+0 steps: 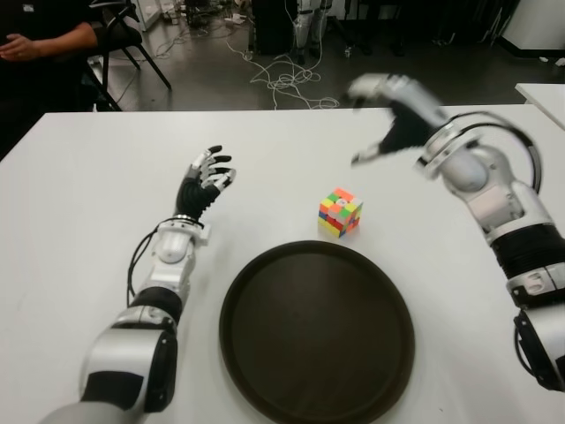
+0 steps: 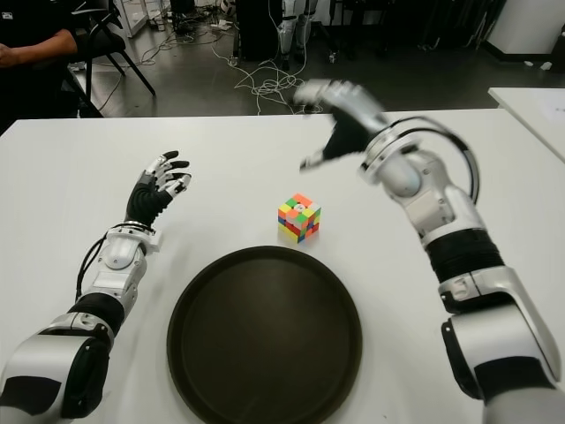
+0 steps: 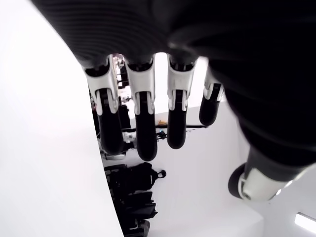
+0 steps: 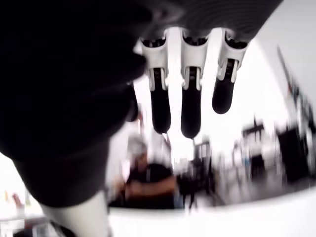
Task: Pick up the Rubik's Cube and put it in the plate
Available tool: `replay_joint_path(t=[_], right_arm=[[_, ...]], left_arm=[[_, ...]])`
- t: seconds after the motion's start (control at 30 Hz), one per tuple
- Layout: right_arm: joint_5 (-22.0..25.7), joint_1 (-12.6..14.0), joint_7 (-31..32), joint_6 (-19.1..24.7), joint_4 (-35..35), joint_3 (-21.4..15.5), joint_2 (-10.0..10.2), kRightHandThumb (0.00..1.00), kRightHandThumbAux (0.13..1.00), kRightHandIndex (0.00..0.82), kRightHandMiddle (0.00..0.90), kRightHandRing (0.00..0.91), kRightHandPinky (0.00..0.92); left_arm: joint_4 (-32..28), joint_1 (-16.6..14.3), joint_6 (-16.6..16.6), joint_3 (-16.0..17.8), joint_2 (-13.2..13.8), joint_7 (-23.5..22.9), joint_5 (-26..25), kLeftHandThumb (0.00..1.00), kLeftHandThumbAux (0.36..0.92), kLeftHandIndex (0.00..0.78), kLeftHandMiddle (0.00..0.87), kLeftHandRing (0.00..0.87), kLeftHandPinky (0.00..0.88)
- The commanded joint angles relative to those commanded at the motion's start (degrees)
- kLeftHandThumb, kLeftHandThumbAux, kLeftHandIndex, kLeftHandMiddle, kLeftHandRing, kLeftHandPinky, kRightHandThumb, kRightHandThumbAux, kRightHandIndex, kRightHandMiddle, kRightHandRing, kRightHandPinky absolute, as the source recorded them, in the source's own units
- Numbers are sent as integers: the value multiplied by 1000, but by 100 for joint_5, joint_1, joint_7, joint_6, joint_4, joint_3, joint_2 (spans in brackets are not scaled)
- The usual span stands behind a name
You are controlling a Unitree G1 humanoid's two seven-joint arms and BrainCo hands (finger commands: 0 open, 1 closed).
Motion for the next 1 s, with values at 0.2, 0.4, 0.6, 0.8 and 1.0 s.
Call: replay_joint_path(t=[0.2, 0.4, 0.6, 0.8, 1.0], right_arm=[[-132, -62, 514, 74, -147, 176, -131, 13, 922, 415, 479, 509, 455], [-197, -105, 1152, 179, -365, 349, -274, 24, 917, 405, 502, 529, 468], [-151, -138, 1671, 277, -512, 426, -355, 2, 914, 344, 411, 417, 355], [-139, -120, 1878, 329, -594, 389, -359, 0, 917, 352, 374, 362, 302], [29, -234, 2419, 253, -455, 444, -368, 0, 894, 242, 251, 231, 165]], left_arm=[[7, 3, -11, -3, 10, -21, 0, 101, 638, 159, 250, 278, 317], [-1, 3, -9, -2, 11, -33, -6, 116, 651, 155, 247, 280, 323], [-18, 11, -20, -13, 0, -20, 5, 104, 645, 153, 244, 280, 326], [-28, 14, -15, -23, -6, -13, 8, 100, 648, 155, 244, 278, 322], [-41, 18, -35, -27, -24, -42, -8, 111, 647, 158, 244, 277, 322]])
